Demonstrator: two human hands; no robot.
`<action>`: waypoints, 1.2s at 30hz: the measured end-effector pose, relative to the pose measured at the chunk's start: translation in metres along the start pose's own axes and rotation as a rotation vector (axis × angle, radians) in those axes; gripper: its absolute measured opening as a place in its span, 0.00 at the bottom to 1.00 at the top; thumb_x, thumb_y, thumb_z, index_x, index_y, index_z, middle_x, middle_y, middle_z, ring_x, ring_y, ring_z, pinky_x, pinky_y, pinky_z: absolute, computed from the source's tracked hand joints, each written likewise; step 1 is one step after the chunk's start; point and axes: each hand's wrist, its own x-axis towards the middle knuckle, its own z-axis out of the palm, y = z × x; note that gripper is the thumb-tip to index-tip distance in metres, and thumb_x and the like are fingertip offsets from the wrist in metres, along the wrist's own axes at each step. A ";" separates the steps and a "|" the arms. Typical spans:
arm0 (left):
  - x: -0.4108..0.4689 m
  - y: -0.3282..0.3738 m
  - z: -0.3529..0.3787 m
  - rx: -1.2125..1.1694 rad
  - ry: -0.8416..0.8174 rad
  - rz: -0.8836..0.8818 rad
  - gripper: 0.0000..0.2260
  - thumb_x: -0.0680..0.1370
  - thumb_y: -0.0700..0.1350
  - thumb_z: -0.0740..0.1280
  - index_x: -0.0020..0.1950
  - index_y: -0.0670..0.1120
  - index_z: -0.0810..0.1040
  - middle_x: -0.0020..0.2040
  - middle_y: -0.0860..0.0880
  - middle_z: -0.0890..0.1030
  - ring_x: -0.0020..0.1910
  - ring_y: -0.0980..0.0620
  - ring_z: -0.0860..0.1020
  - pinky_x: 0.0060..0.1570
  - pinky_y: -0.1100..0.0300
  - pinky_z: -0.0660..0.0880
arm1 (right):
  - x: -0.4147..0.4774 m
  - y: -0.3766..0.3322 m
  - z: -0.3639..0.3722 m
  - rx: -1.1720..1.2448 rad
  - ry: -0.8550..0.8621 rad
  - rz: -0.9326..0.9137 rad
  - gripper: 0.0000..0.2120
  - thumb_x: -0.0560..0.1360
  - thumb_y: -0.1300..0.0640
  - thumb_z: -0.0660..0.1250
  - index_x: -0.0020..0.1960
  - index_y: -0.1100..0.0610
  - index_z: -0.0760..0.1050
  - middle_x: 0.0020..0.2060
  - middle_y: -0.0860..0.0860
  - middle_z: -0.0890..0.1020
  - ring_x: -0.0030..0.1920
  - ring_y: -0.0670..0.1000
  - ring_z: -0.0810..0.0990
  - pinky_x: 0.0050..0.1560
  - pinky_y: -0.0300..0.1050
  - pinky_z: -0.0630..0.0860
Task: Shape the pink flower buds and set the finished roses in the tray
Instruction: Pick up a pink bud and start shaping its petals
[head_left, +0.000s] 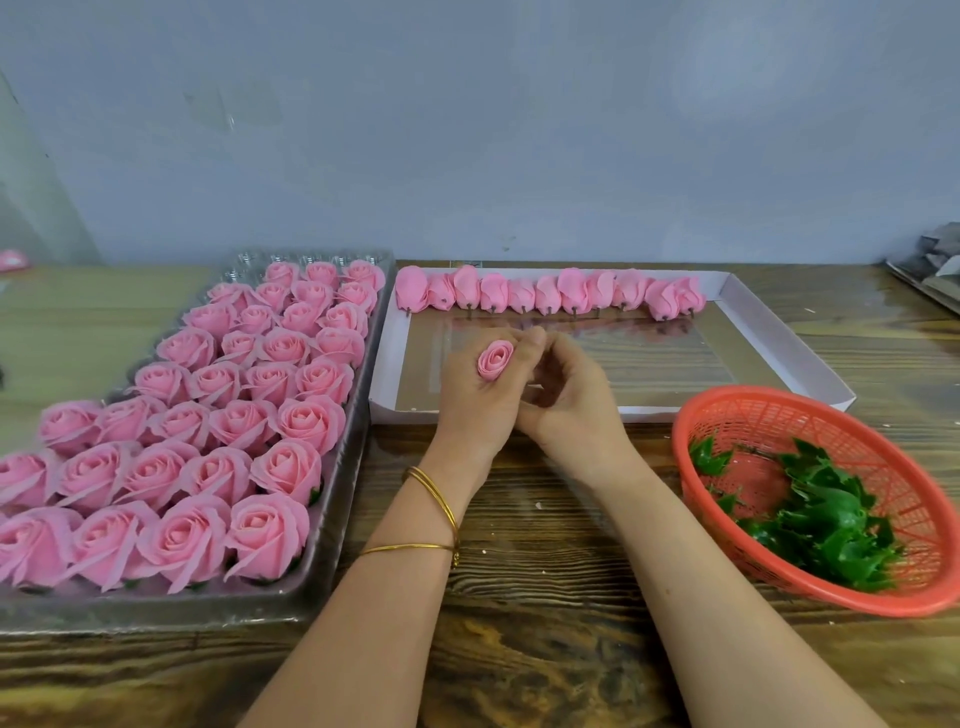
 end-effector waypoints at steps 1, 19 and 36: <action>0.000 0.000 0.001 0.008 -0.001 -0.007 0.11 0.75 0.51 0.70 0.47 0.43 0.81 0.45 0.39 0.83 0.47 0.42 0.83 0.45 0.51 0.81 | 0.000 0.000 0.000 -0.004 0.003 -0.003 0.20 0.70 0.75 0.70 0.59 0.65 0.74 0.50 0.56 0.84 0.50 0.47 0.84 0.50 0.39 0.79; -0.002 0.005 -0.002 -0.001 -0.033 0.041 0.03 0.76 0.43 0.70 0.43 0.46 0.81 0.39 0.47 0.82 0.41 0.50 0.81 0.41 0.61 0.78 | -0.001 -0.001 -0.002 -0.053 0.029 -0.002 0.21 0.70 0.71 0.73 0.59 0.54 0.77 0.50 0.53 0.85 0.52 0.49 0.84 0.55 0.45 0.80; -0.002 0.004 -0.002 0.392 0.042 0.304 0.12 0.78 0.44 0.68 0.37 0.57 0.74 0.37 0.51 0.77 0.39 0.54 0.76 0.40 0.65 0.72 | -0.004 -0.015 -0.005 0.051 0.122 0.067 0.15 0.68 0.55 0.66 0.54 0.53 0.79 0.53 0.58 0.81 0.56 0.57 0.79 0.61 0.58 0.76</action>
